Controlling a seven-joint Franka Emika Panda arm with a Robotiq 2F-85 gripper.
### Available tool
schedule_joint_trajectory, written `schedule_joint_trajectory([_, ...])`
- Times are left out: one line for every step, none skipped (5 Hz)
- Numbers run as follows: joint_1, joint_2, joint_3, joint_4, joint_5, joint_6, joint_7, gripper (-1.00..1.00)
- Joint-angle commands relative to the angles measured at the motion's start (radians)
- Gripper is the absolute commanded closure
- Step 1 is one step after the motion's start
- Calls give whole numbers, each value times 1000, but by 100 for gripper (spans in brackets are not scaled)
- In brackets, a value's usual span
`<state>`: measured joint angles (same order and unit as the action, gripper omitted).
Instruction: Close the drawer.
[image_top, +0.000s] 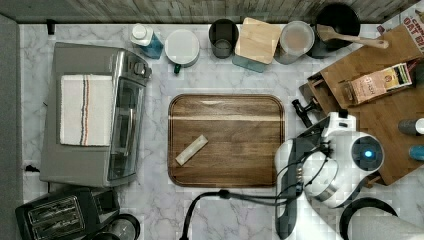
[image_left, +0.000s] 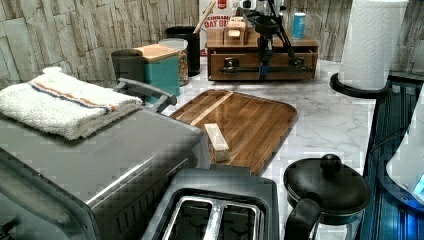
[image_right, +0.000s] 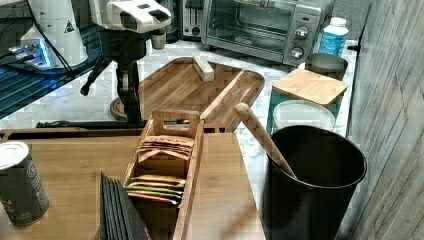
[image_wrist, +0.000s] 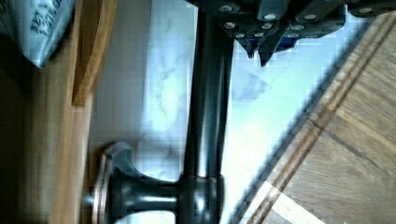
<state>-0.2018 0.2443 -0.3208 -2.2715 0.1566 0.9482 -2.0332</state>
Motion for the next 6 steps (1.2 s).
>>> schedule_joint_trajectory([-82,132,-77,393,49,125,-80,100])
schedule_joint_trajectory([-47,107,-111,385,-18,85,10,100])
schedule_joint_trajectory([-57,106,-100,385,-25,85,16,100])
schedule_joint_trajectory([-54,106,-103,385,-23,85,13,100])
schedule_joint_trajectory([-54,106,-103,385,-23,85,13,100])
schedule_joint_trajectory([-54,106,-103,385,-23,85,14,100])
